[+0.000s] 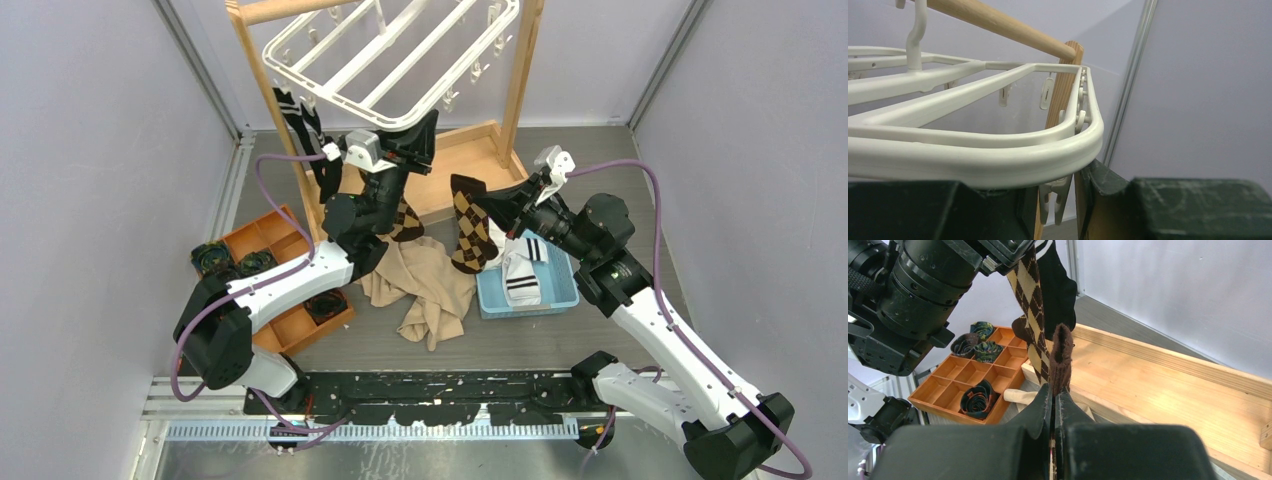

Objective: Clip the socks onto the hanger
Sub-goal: Open the clamp at the hanger.

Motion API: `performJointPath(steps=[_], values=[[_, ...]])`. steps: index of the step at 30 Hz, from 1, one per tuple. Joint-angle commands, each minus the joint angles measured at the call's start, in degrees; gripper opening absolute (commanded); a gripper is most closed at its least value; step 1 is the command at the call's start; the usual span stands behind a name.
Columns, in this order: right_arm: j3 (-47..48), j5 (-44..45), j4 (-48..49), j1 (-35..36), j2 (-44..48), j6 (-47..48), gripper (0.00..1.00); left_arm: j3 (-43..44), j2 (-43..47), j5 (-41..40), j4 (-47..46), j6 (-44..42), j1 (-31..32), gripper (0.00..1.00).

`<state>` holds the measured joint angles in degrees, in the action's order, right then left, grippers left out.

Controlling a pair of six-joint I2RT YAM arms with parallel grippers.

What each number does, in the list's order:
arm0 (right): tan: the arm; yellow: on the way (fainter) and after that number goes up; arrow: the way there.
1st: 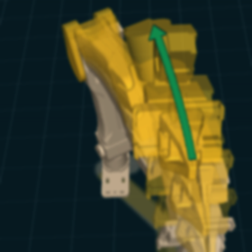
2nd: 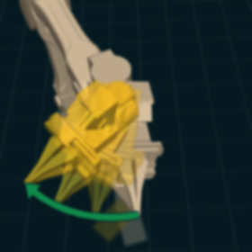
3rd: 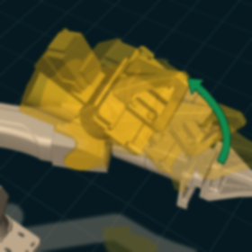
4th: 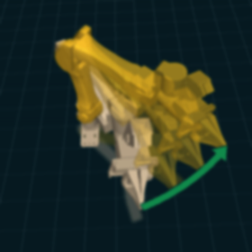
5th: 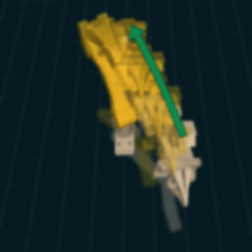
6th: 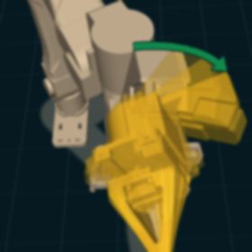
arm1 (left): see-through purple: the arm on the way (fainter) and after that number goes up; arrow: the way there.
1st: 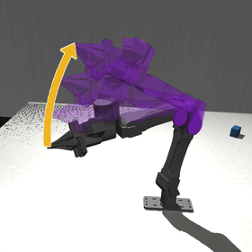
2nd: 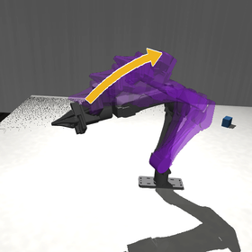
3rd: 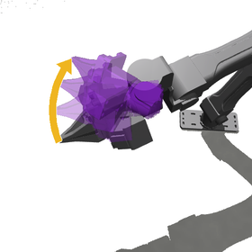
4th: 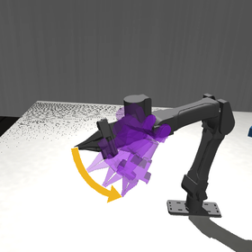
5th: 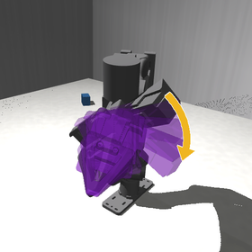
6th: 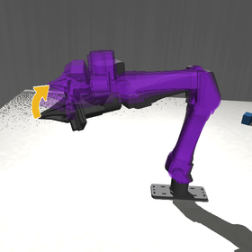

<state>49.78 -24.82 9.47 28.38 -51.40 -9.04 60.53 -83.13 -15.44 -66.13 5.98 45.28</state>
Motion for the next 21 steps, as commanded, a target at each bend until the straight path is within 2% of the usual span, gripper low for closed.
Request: performJointPath(steps=[1,9,21], values=[[1.41,-1.28,4.37,-0.31,-1.56,-2.73,0.01,2.37,3.01,-1.39,0.19,2.19,0.17,0.13],[6.15,-5.06,10.48,-0.28,-9.1,-9.58,0.01,4.34,6.42,-4.71,9.89,9.36,0.21,0.01],[11.36,-7.45,15.05,-0.26,-14.34,-17.34,0.01,7.24,10.18,-11.26,22.45,21.36,0.09,0.0]])
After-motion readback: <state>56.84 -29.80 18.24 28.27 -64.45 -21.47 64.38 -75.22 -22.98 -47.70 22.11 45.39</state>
